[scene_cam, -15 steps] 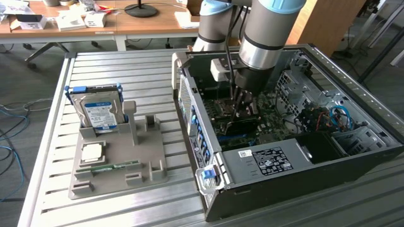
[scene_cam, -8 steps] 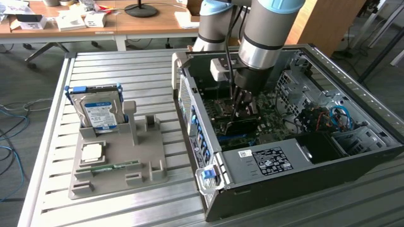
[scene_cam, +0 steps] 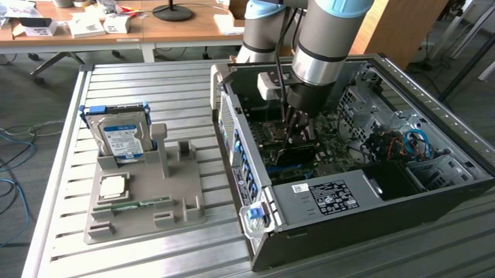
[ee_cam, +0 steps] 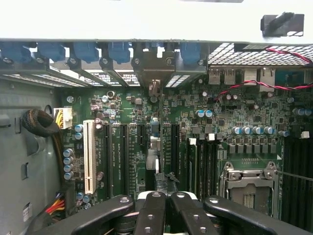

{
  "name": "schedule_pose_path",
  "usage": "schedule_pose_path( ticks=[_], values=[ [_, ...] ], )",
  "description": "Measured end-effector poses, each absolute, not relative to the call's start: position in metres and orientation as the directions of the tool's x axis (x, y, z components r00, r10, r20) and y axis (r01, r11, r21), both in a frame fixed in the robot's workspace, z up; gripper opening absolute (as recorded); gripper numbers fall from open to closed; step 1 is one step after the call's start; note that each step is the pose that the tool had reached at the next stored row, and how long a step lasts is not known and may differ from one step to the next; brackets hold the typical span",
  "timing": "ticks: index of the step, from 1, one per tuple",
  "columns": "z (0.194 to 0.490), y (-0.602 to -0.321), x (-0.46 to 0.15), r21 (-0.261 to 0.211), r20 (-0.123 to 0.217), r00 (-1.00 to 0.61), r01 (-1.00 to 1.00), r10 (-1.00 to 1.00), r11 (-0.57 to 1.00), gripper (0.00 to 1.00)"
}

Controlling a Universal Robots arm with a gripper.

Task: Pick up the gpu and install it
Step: 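Press down on the gpu until it lock into place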

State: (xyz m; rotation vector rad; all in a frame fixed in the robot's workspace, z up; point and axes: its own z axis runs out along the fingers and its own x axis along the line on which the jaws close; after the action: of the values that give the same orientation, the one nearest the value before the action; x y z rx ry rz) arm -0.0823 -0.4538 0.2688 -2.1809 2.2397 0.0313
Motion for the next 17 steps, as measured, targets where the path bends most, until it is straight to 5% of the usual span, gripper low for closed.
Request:
schedule_pose_path(
  ticks=[17],
  values=[
    [0.2661, -0.4539, -0.0824, 0.004, -0.025, -0.027, -1.0, -0.999, 0.027, 0.11]
  ],
)
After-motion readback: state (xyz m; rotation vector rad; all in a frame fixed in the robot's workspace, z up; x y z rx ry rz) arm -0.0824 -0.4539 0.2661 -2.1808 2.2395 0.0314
